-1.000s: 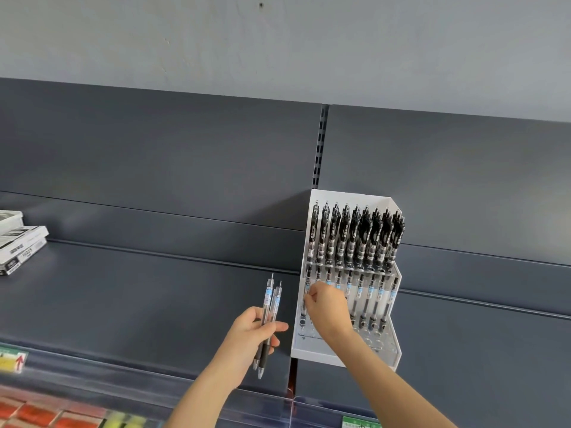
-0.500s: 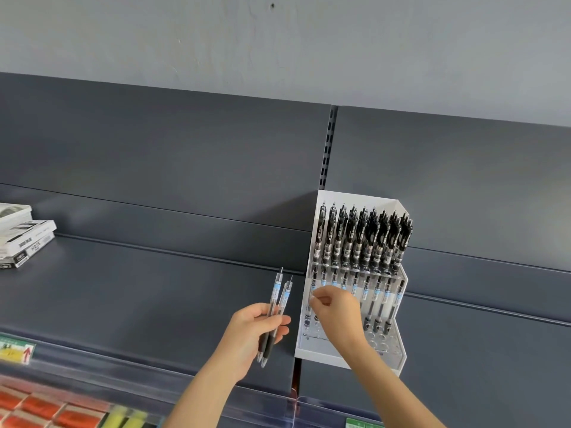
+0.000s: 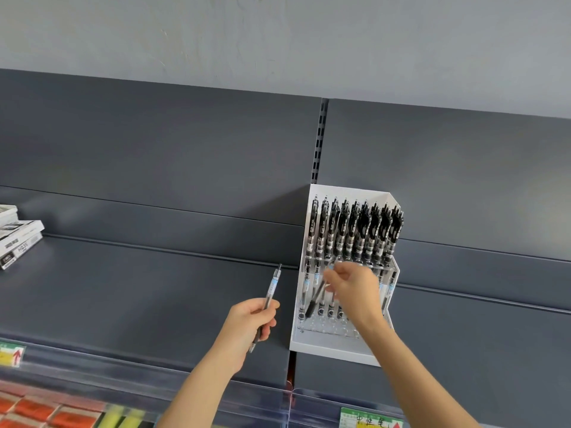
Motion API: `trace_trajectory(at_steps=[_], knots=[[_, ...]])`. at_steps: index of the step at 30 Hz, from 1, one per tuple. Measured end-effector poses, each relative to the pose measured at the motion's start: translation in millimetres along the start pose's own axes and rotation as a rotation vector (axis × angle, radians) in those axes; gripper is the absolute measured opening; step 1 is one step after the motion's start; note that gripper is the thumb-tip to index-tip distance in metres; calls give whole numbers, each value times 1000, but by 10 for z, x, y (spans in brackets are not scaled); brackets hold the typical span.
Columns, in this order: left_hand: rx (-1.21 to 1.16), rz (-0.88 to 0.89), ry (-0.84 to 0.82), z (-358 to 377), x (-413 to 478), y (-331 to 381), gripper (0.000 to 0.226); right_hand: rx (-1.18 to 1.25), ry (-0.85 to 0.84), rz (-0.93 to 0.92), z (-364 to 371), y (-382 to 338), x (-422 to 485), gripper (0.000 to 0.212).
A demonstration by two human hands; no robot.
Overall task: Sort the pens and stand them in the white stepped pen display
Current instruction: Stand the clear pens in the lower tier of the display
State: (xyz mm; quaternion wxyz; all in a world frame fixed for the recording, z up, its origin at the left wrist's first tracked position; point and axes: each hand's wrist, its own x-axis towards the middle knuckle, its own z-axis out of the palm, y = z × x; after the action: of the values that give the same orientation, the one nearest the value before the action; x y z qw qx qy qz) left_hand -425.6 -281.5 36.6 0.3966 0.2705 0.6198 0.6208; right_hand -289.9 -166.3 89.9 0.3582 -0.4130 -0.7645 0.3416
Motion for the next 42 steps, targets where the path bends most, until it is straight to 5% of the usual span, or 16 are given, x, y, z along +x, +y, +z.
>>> trace_trajectory(at_steps=[4, 15, 22, 42], knots=[[55, 5, 11, 30, 19, -18, 15, -58, 93, -3, -17, 86, 125, 23], [112, 58, 0, 45, -11, -47, 23, -327, -83, -4, 315, 304, 153, 37], [85, 58, 28, 38, 17, -76, 13, -417, -120, -46, 321, 276, 123, 26], [2, 58, -89, 361, -9, -81, 12, 92, -237, 110, -15, 293, -179, 13]])
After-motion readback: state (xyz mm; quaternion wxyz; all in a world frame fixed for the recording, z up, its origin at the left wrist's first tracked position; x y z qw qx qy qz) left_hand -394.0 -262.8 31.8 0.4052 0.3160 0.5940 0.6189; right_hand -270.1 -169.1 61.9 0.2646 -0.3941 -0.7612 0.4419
